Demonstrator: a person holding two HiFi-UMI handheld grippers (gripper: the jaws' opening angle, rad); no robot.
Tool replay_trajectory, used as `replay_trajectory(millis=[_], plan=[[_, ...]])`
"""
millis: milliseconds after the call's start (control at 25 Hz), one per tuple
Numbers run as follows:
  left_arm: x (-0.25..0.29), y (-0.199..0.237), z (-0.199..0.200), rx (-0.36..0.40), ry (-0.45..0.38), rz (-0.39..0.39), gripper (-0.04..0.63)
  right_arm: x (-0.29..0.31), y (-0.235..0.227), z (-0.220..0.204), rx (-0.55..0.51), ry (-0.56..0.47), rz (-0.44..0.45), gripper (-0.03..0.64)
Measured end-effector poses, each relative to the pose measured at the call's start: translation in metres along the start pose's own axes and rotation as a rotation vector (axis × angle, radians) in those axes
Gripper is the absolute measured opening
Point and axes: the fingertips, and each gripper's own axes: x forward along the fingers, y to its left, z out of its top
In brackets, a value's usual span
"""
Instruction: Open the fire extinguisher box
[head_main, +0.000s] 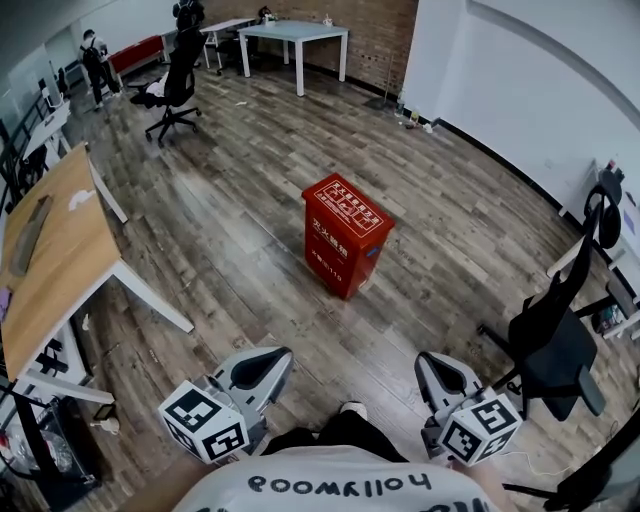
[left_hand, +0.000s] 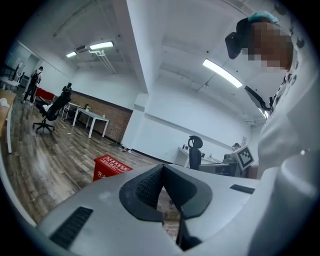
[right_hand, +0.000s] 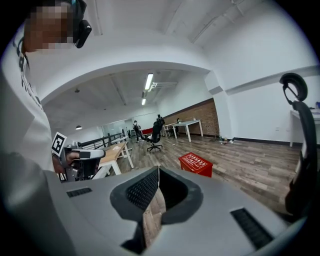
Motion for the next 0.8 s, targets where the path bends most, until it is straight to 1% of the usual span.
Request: replay_trajectory(millis=[120,240,360,640,800], plan=[[0.012,0.006,0.004,0.003,-0.004,0.017,0.006,0.009,-0.014,0.003,0.024,-0.001,0.024,0.009],[0.028,0.006,0.015,-0.016,-0.036,0.022,0.006,0.018,-0.029,0.015,-0.001,0.008,0.044,0.009],[0.047,0.007,0.018,-0.006,-0.028,0.034,0.006,0.026,-0.046,0.023,-0.022,0.014,0.058,0.009],[0.090,0.015,0.023,-0.012,-0.030,0.066,0.006,0.041,-0.099,0.038,-0.010,0.024,0.055,0.011],[0.115,0.018,0.031,-0.008,-0.034,0.075,0.006,0.051,-0.122,0.049,-0.047,0.038,0.055,0.009]])
